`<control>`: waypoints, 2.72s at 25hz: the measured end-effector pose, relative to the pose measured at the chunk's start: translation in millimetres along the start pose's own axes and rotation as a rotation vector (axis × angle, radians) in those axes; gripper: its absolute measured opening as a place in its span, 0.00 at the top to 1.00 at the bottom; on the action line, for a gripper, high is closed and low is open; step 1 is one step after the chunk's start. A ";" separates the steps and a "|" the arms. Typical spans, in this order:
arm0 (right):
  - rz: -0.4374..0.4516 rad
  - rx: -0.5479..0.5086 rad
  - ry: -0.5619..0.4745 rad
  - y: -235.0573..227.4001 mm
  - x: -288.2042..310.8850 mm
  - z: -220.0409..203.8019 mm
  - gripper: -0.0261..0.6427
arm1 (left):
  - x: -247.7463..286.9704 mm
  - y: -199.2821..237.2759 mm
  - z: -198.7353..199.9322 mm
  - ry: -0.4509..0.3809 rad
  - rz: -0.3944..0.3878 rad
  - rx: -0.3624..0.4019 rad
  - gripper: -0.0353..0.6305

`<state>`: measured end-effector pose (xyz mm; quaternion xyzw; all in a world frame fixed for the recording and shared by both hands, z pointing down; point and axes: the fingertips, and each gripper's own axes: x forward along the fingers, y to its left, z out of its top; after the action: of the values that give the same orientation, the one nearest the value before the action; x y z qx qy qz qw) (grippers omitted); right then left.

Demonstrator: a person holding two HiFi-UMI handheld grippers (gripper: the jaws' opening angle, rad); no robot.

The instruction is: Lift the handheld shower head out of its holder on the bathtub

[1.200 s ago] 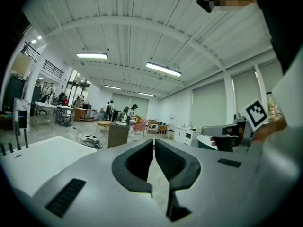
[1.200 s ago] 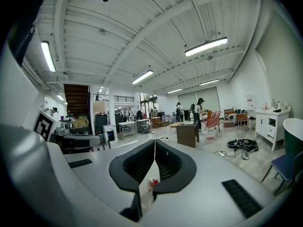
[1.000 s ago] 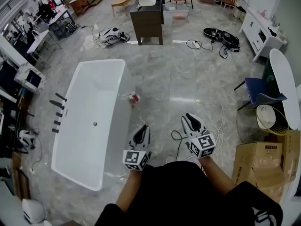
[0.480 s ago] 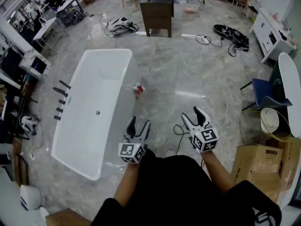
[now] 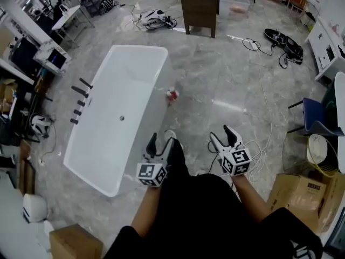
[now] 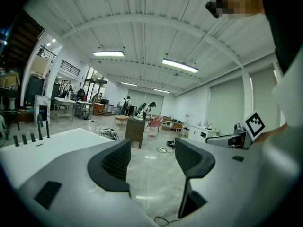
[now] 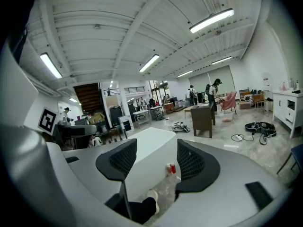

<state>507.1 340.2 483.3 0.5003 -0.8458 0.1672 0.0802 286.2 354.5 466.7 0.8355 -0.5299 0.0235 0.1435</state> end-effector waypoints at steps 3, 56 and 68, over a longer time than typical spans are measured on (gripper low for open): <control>0.024 -0.028 0.027 9.4 19.5 1.5 0.61 | 7.8 15.8 1.4 -0.005 0.017 -0.022 0.54; 0.341 -0.176 0.246 148.3 582.6 133.5 0.61 | 168.2 480.3 108.5 -0.064 0.292 -0.147 0.53; 0.500 -0.203 0.252 206.7 629.4 158.6 0.61 | 158.6 520.5 103.4 -0.117 0.445 -0.201 0.53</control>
<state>25.5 -141.5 484.4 0.2411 -0.9386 0.1570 0.1905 -120.4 -19.1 509.9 0.6796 -0.7080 -0.0466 0.1864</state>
